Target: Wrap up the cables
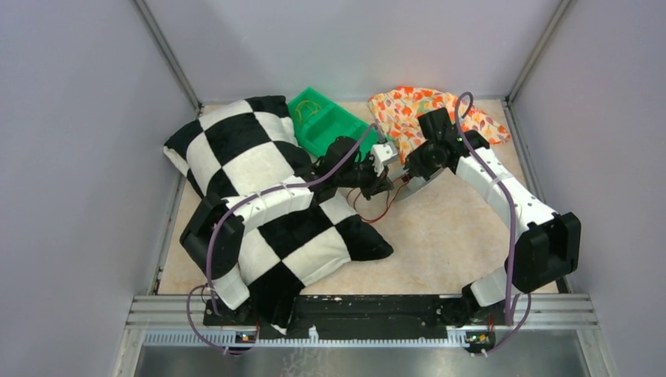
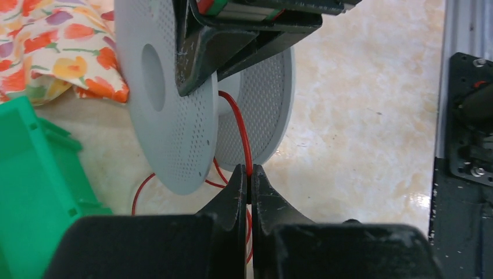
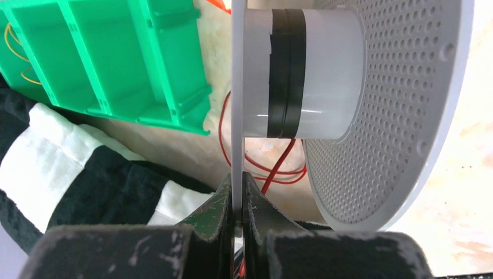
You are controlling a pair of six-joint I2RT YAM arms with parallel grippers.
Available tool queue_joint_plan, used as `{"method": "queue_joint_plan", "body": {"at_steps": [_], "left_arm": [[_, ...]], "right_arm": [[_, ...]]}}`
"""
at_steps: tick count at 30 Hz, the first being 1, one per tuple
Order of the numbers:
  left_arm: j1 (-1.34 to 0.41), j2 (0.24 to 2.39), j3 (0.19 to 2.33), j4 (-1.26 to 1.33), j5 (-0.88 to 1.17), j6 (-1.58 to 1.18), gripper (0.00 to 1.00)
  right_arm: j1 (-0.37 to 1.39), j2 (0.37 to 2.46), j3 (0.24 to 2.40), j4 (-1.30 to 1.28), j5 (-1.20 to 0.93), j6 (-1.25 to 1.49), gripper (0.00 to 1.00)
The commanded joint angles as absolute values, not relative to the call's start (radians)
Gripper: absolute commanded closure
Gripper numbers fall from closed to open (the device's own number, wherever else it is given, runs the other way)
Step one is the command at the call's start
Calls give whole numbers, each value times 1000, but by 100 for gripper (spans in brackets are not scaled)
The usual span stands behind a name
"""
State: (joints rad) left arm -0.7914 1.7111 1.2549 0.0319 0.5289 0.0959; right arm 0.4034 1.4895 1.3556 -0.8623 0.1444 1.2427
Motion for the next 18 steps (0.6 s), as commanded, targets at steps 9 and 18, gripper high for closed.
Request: {"method": "queue_joint_plan", "body": {"at_steps": [9,18], "left_arm": [[-831,1630,1216,92,354,221,100],[-831,1587,1113,195,256,312,100]], "right_arm": [[406,1490,1391,-1028,-41,1310,100],[404,1458,1364,-1014,-61,1351,100]]}}
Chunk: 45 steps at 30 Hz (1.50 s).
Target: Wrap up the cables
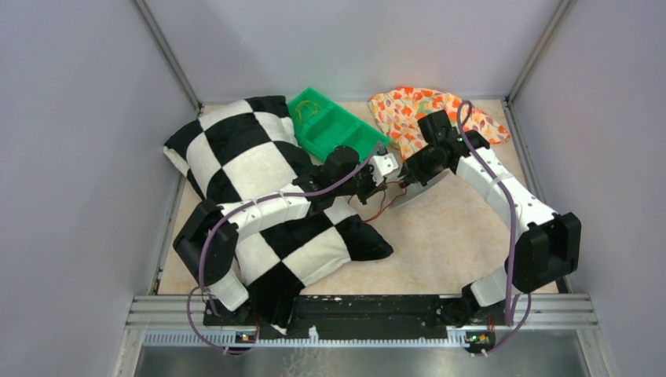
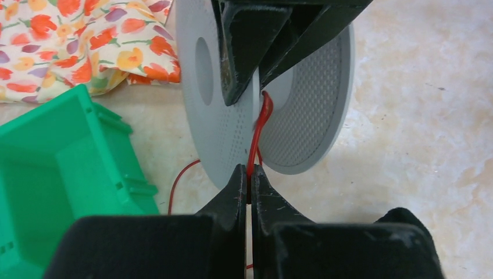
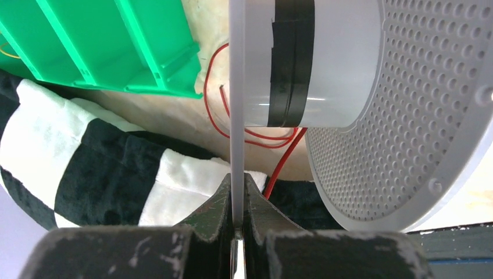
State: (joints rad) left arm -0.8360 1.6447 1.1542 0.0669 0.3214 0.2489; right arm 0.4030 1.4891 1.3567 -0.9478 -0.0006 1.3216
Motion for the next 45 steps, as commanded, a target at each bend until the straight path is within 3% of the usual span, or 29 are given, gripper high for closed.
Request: {"method": "queue_joint_plan", "body": {"at_steps": [1,7,21,45], "left_arm": [[-832,1588,1103,212,261,318,100],[-832,1622,1106,213,273,351,100],[-831,1640,1098,198,285,335,100],[-832,1672,1108,191,297,293,100]], "right_arm": [[404,1464,1362,-1009,-66,1353,100],[388,1507,1359,-967,-120,1318,76],[357,1502,1452,-959,-136,1188,51],[345,1563,1588,-923,-203,1051,50]]}}
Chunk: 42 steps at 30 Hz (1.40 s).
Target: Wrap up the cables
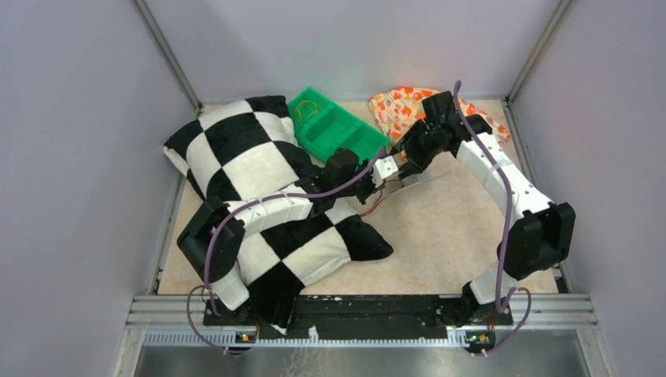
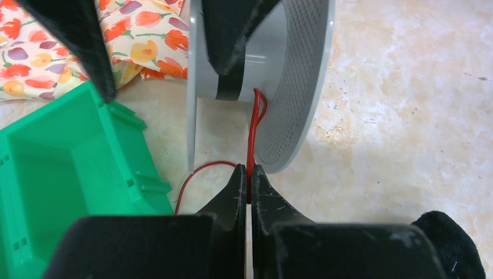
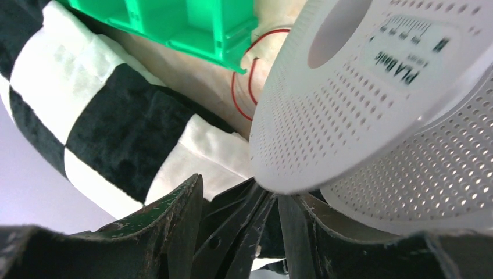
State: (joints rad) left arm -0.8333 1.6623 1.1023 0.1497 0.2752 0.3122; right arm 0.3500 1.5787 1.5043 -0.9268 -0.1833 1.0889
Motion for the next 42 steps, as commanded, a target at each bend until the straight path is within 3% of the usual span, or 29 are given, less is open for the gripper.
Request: {"method": "queue_joint_plan", "body": {"at_steps": [1,14,19,27,37,42], "left_arm": [[-831,1673,1107,192,296,288,100],[-830,1707,1118,254,329,233,100],[-830,1733,1141,260,392,220,100],[-830,1741,1141,249,391,216,100],[-831,1693,1105,221,393,187,100],[-830,1694,1101,212,390,188,100]], "right_arm": [[346,1558,1605,-930,-200,1043,50],[335,1425,1686,-1018,-12,813,51],[219,1325,1513,-1044,29,722,51],[205,1201,1202,-989,199,591,55],[170,1115,928,-819,-52,558,52],[170,1119,879,-786,-76,566,52]]}}
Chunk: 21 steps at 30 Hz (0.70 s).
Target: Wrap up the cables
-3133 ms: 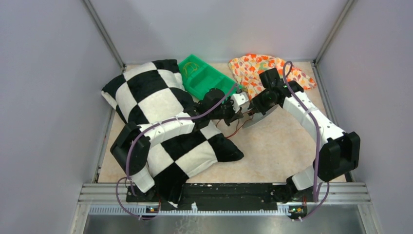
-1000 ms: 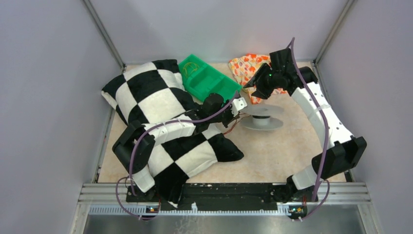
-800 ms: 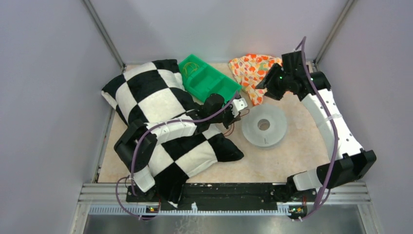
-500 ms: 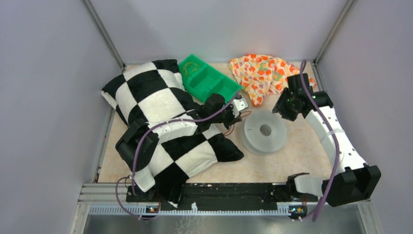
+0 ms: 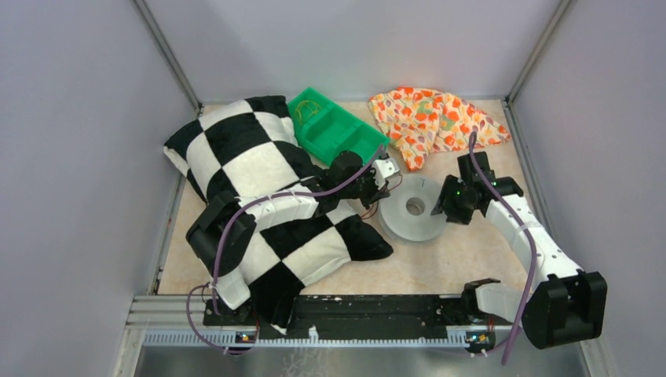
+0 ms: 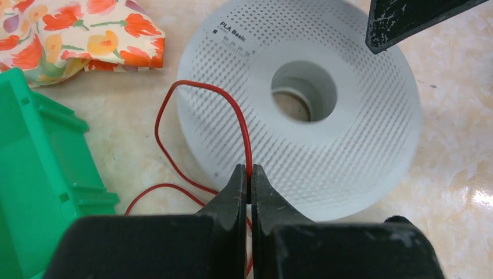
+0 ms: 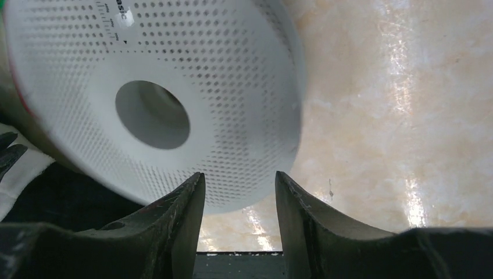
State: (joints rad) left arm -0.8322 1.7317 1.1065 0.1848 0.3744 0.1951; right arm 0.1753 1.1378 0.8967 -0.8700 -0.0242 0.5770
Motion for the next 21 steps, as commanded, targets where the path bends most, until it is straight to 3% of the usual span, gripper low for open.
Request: {"method": "queue_joint_plan", "body": {"at_steps": [1,11,15,17,21], "left_arm": [[-831,1695,1103,213,390,189,100],[-830,1686,1095,208,389,192,100],[-831,1683,1089,203,386,197,100],[-830,1681,1091,198,384,199,100],[-830,1672,1094,188,379,201,100]], "right_arm": [[170,1122,875,-785,-73,566,52],[169,1129,870,-818,61,570,50],[138,1080,856,-775,33,552,14],[96,1056,844,-752,-9,549,3],[-47,1047,801,-726,-117,535,1]]}}
